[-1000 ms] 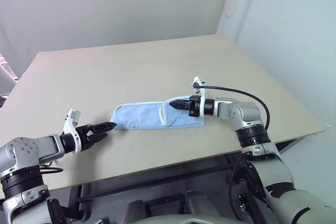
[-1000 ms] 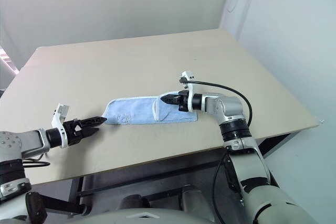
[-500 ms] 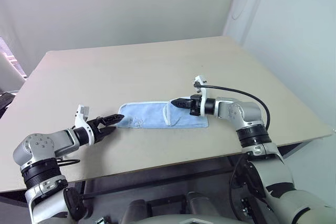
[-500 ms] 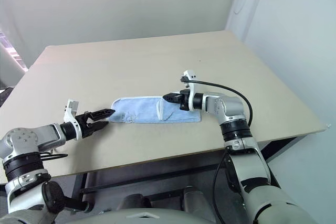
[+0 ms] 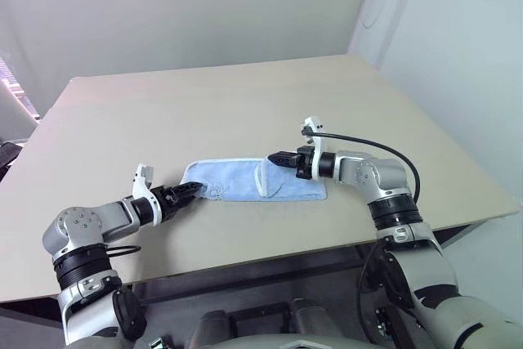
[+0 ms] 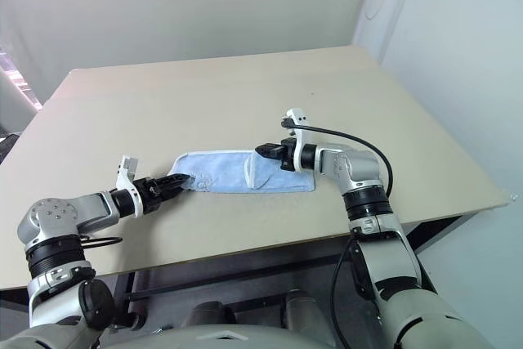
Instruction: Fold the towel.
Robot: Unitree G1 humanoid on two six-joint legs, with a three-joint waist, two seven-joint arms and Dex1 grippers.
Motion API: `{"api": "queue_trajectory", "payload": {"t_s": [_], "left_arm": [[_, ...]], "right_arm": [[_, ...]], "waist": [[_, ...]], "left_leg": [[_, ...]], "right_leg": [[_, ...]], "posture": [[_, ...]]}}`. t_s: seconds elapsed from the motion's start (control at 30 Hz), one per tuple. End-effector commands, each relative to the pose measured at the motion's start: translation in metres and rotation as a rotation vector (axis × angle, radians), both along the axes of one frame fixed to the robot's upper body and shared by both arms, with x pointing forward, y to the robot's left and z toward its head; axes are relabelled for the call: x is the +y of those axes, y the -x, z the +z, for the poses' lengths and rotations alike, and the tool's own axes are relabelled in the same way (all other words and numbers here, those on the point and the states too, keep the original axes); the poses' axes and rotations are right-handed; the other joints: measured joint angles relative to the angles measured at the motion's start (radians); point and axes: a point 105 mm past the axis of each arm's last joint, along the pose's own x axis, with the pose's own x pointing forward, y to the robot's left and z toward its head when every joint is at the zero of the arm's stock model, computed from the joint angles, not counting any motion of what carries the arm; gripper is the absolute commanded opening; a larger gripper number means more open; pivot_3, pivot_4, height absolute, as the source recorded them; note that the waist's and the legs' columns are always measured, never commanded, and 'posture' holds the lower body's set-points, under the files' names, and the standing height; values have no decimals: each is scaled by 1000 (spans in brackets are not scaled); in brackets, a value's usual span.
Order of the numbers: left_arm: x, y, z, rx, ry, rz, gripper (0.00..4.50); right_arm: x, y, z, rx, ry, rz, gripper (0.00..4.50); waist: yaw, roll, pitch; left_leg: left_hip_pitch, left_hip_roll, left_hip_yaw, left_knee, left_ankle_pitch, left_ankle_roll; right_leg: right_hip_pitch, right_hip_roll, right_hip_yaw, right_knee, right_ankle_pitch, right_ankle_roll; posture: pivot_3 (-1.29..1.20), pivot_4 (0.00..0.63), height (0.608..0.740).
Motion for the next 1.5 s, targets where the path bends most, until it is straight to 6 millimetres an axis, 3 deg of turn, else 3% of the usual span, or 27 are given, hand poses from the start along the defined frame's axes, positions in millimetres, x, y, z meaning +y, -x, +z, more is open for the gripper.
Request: {"api": "queue_trajectory", "payload": {"t_s": [0.03, 0.13, 0.9, 1.3, 1.5], "left_arm": [[-8, -1, 4, -11, 12, -31, 1086], [-4, -3, 7, -22, 13, -26, 30], [24, 1, 16, -52, -40, 48, 30], [20, 5, 12, -133, -172, 54, 30], [24, 11, 3, -45, -113, 77, 2070]], "right_arm": [[-4, -4, 11, -40, -17, -15, 0], [-7, -5, 12, -39, -22, -25, 0], [-15, 14, 15, -112, 0, 66, 0], [-14, 13, 13, -163, 45, 63, 0], [-12, 15, 9, -130, 38, 77, 0]], "waist": [[-1, 0, 0], [-2, 0, 1], [-31, -1, 1], [-26, -2, 1], [-27, -2, 1]], "left_leg": [[0, 0, 0, 0, 0, 0], [0, 0, 0, -1, 0, 0], [1, 1, 0, -4, 0, 0], [1, 1, 1, -13, 0, 0], [1, 1, 1, -14, 0, 0]], "right_leg": [[0, 0, 0, 0, 0, 0], [-1, 1, 0, 0, 0, 0], [-2, 2, 0, 0, 0, 0], [-3, 2, 1, -7, 1, -2], [-3, 2, 1, -8, 0, -1]], "posture": [[0, 0, 729], [0, 0, 729], [0, 0, 729], [0, 0, 729], [0, 0, 729]]}}
